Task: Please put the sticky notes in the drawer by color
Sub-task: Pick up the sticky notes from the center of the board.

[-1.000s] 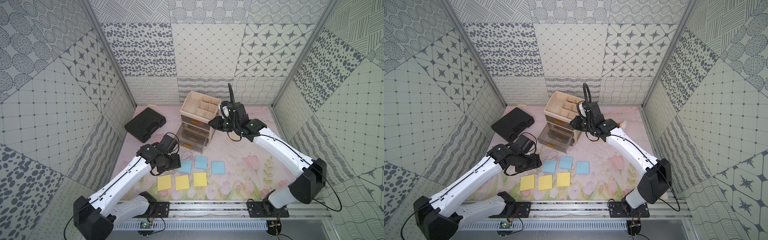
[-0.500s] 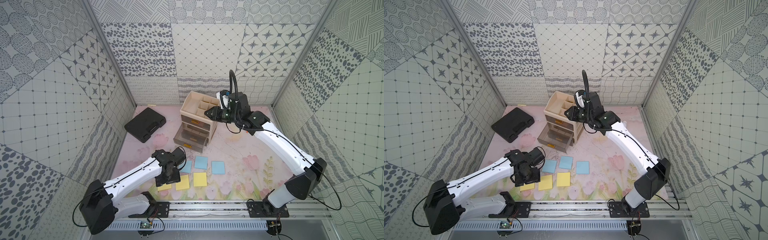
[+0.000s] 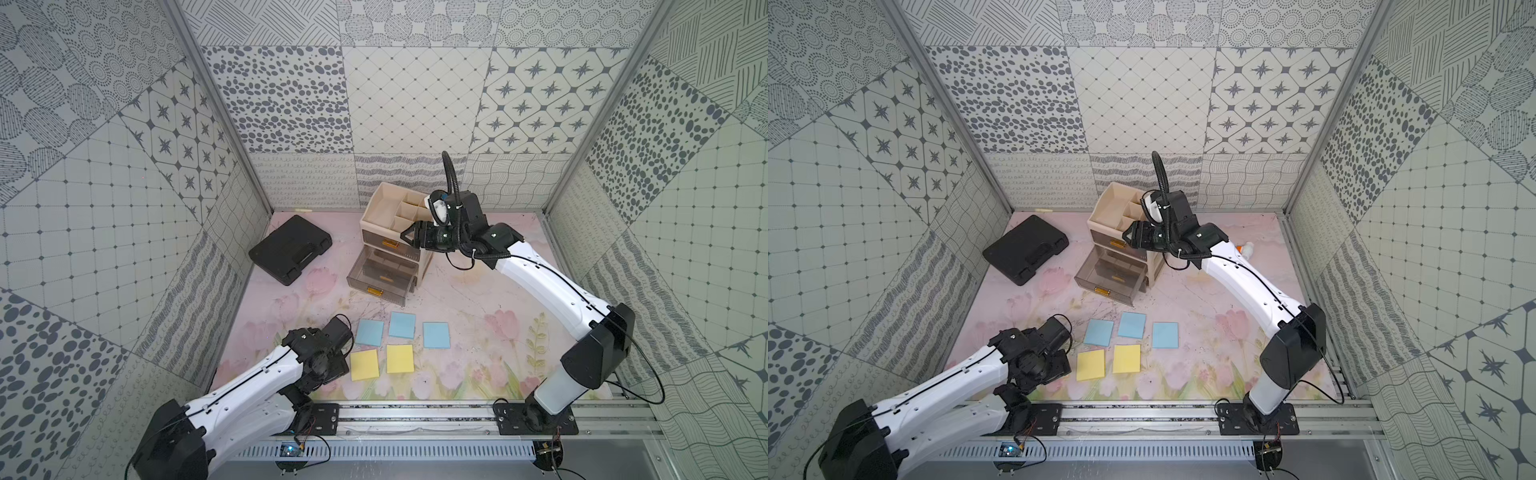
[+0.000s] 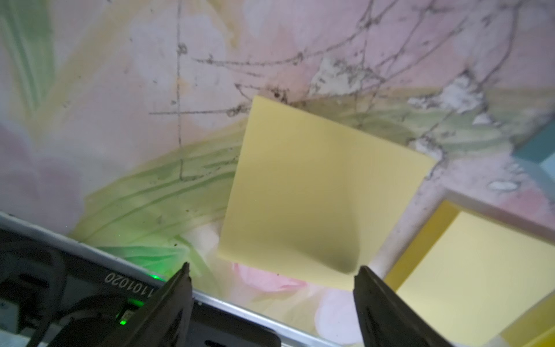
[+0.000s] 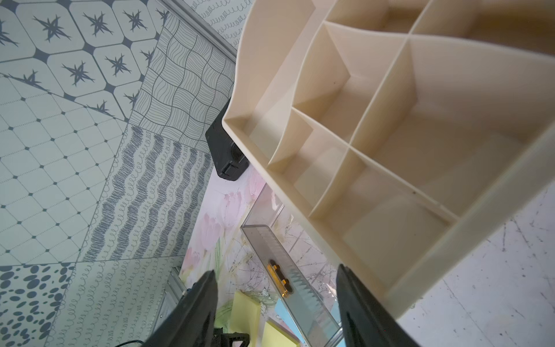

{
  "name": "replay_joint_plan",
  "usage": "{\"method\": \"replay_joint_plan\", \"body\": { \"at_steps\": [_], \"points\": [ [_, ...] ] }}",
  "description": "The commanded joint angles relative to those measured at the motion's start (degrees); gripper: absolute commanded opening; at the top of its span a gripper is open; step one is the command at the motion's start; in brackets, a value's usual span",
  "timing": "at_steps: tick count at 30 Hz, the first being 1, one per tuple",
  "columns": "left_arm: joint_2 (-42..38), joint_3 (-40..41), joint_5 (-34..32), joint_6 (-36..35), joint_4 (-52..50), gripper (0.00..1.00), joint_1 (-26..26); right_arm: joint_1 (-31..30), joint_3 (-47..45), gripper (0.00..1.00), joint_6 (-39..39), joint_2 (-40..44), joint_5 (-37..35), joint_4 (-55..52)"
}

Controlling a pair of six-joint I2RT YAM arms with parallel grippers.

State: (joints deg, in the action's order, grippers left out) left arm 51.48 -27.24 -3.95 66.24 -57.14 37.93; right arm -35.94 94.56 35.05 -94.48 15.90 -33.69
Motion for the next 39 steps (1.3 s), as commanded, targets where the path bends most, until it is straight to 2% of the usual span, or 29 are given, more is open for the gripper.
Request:
{"method": "replay_joint_plan", "body": {
  "at_steps": [1, 9, 26, 39],
  "points": [
    [-1.4, 0.5, -1.3, -3.3, 2.8, 0.90, -3.2, -0.1, -0.1, 0.72, -0.9, 0.1, -1.0, 0.9],
    [5.3, -2.0, -2.7, -6.8, 6.5, 0.93, -4.0, -0.1, -1.4, 0.76, -0.3, 0.2, -1.7, 1.6],
    [8.4, -1.8, -3.9, -8.3, 8.9, 0.94, -7.9, 0.1, -2.9, 0.78, 0.6, 0.9, -3.6, 2.7],
    [13.7, -0.4, 0.8, -11.5, 14.4, 0.94, -8.7, 0.4, -5.6, 0.78, 3.0, 2.0, -4.7, 5.1]
  ]
}}
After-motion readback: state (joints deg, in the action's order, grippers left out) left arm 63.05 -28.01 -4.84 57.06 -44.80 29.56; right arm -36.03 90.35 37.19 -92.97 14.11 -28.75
